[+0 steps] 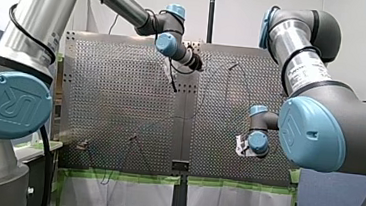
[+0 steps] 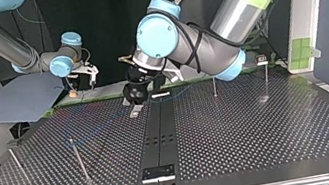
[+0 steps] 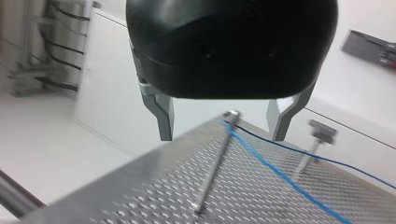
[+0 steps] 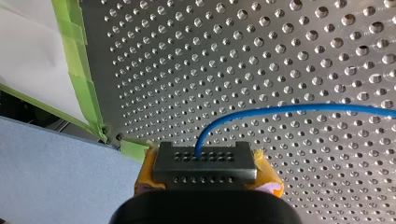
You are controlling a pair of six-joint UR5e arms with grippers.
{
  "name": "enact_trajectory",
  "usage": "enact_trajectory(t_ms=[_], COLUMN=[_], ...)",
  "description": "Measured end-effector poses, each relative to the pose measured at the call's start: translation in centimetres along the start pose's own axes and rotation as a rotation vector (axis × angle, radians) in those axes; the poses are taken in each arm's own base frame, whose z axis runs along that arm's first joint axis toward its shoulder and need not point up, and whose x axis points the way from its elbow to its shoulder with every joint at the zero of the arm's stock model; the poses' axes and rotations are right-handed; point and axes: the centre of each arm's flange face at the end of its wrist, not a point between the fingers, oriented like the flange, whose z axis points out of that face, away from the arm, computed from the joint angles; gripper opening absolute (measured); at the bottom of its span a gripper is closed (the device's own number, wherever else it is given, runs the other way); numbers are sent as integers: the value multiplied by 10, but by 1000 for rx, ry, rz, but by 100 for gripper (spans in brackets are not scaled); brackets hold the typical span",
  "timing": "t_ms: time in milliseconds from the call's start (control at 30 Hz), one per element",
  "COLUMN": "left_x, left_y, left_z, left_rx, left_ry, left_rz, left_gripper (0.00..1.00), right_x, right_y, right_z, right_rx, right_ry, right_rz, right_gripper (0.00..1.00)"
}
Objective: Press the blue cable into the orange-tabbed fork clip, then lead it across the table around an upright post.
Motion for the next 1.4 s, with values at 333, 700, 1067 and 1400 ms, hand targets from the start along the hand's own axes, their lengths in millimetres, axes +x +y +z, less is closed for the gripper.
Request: enact_trajectory(t_ms=[333, 700, 1067, 1400], left_x=[-17, -28, 0, 25], left_y=[-21, -53, -67, -71], left_z=[13, 21, 18, 19], left_rx=[34, 84, 91, 65], left_ry=[-30, -41, 36, 54], left_rz=[-39, -70, -71, -67], left_gripper=[98, 98, 98, 98], right_x=[0, 0, 1, 1], right_y=[0, -1, 0, -1], right_z=[0, 0, 0, 1], right_rx=[2, 3, 4, 9], right_ry=[0, 1, 3, 4], right_rz=[-1, -1, 2, 6], right_gripper=[0, 0, 0, 0])
